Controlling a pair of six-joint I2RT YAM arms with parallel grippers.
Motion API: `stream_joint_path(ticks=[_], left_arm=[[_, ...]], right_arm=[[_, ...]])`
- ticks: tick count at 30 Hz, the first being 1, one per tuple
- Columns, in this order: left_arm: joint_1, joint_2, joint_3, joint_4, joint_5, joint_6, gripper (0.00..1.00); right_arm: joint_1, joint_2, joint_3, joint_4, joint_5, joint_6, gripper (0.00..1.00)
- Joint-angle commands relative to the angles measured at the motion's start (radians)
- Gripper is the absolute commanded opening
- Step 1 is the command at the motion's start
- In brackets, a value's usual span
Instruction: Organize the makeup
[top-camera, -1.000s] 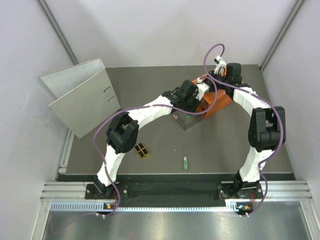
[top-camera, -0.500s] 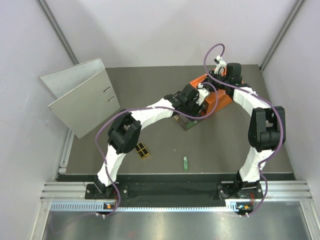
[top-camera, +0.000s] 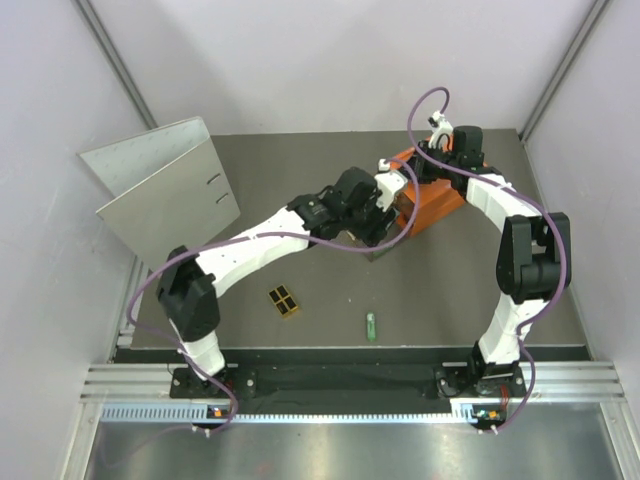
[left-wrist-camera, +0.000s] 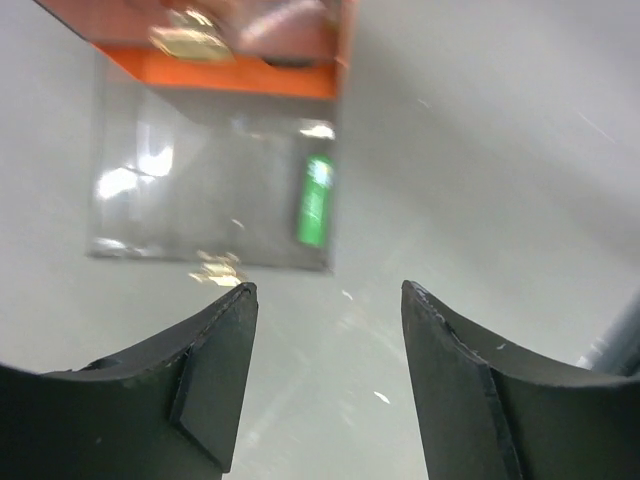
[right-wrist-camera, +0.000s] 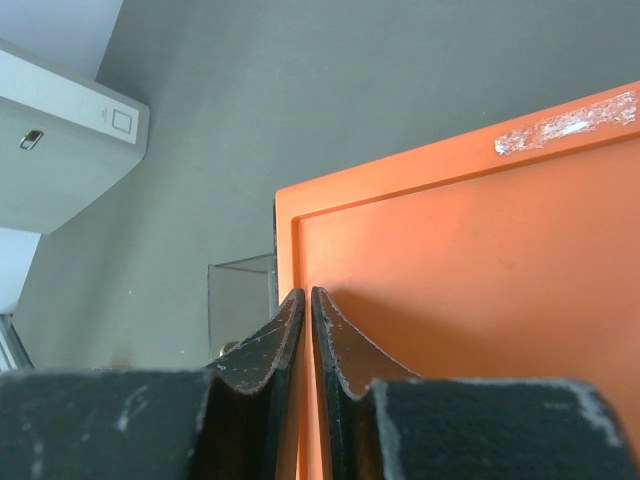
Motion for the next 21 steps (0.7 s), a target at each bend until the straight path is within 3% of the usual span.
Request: stream_joint_path(ticks=[1,9,21], left_arm=[[-0.063,-0.074,-0.104,-0.079,0.028,-0.081,0.64],[-0.155,-0.056,-0.211,-0.091,0.100,-0.201,0.65],[-0.224,0.121,-0.155,-0.152,0.183,-0.328,0.67]], right_arm=[[-0.002,0.135,-0.115,-0.317,0.159,-0.066,0.10],[-0.002,0.124,-0.121,-0.308,0.137,-0.061,0.10],[-0.002,0.108,-0.174,-0.288,0.121,-0.073,0.10]])
